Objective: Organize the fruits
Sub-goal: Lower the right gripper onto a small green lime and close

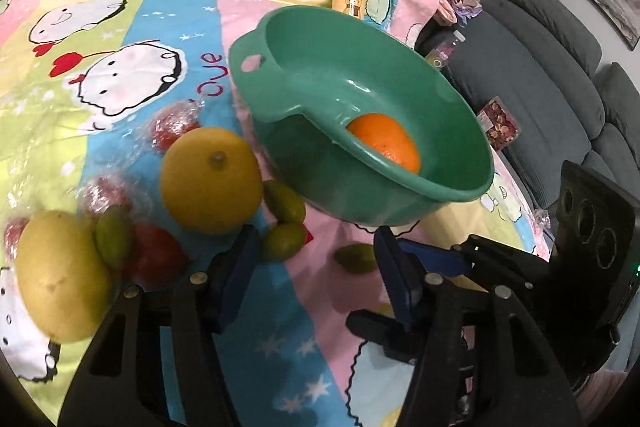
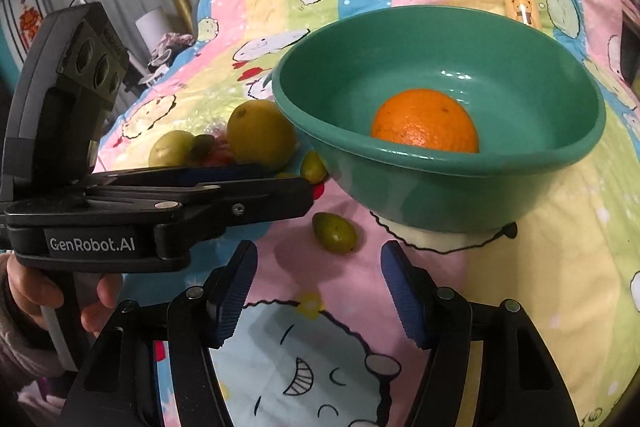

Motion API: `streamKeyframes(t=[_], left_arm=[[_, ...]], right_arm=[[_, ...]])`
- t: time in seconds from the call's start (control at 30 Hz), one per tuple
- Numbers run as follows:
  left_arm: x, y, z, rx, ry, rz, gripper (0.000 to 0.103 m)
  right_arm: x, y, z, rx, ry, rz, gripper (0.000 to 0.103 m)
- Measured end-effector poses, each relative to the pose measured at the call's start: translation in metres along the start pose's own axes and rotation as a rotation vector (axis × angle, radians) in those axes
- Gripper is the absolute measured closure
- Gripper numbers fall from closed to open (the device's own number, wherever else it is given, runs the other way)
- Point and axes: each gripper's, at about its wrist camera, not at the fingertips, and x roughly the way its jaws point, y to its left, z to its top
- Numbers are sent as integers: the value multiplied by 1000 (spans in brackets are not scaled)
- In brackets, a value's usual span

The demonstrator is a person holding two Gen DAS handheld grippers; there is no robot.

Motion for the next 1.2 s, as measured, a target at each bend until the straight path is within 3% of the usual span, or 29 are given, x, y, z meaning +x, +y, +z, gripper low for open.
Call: streamKeyframes(t=[0.23, 0.5, 0.63, 1.2], left_arm=[[9, 14, 3, -25, 39, 4, 76], [9, 11, 0, -4, 41, 30, 76], [8, 12, 1, -13, 35, 36, 76], [-29, 9, -15, -62, -11, -6, 77]], right_arm=[[5, -2, 4, -9, 3, 8, 37], [10, -4, 9, -17, 11, -2, 60], [11, -7, 10, -2, 14, 3, 79], [-15, 0, 0, 29, -16, 57, 79]])
